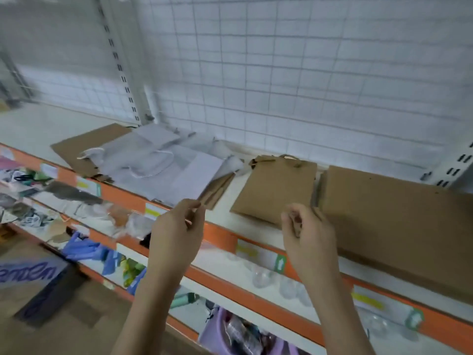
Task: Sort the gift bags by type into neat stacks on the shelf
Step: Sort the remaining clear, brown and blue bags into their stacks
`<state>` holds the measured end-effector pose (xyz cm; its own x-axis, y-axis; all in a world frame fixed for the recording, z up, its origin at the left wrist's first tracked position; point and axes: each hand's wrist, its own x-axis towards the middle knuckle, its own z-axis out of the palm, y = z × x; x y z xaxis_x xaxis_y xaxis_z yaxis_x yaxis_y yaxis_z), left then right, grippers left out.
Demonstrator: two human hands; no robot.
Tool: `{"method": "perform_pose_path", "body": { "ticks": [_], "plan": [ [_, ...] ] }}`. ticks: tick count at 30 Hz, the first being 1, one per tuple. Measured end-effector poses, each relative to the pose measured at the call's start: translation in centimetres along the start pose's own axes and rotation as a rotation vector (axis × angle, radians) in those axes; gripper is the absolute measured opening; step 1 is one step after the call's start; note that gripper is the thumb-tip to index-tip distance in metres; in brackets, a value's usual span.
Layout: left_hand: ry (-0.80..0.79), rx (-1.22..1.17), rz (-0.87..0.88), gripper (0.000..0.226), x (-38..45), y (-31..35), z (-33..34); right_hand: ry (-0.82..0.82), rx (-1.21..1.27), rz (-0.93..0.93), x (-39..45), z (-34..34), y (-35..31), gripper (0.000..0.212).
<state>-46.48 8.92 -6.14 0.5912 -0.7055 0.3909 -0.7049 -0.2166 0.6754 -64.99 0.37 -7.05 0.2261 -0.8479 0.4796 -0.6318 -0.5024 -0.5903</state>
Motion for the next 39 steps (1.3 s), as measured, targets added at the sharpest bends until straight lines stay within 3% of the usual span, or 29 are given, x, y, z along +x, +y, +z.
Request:
{"method": "perform_pose_path", "body": {
  "ticks": [7, 16, 28, 31, 34, 37, 39],
  "plan": [
    [0.047, -0.012, -0.165, 0.013, 3.6, -8.4, -4.3, -0.163, 0.035, -0.039, 3.3, 9.3, -5.9, 0.018],
    [0.057, 0.027, -0.191, 0.015, 12.5, -15.8, -7.3, -0.264, -0.019, -0.014, 10.4, 19.4, -11.0, 0.035],
    [0.030, -0.011, -0.130, 0.012, 22.3, -22.0, -7.7, -0.514, -0.328, 0.121, 18.5, 24.0, -12.5, 0.074],
    [-0.034, -0.076, -0.084, 0.009, 24.7, -22.6, -7.2, -0.463, -0.364, 0.166, 19.0, 24.1, -12.8, 0.071],
    [-0.126, -0.094, -0.003, 0.010, 27.3, -23.0, -7.0, -0.370, -0.436, 0.191, 19.4, 23.6, -13.7, 0.050],
    [-0.156, -0.045, 0.027, 0.028, 30.1, -23.4, -6.8, -0.284, -0.523, 0.178, 19.4, 22.9, -14.8, 0.039],
    [-0.233, 0.046, -0.049, 0.040, 32.0, -23.6, -6.5, -0.197, -0.560, 0.180, 18.8, 22.4, -15.1, 0.035]
  ]
}}
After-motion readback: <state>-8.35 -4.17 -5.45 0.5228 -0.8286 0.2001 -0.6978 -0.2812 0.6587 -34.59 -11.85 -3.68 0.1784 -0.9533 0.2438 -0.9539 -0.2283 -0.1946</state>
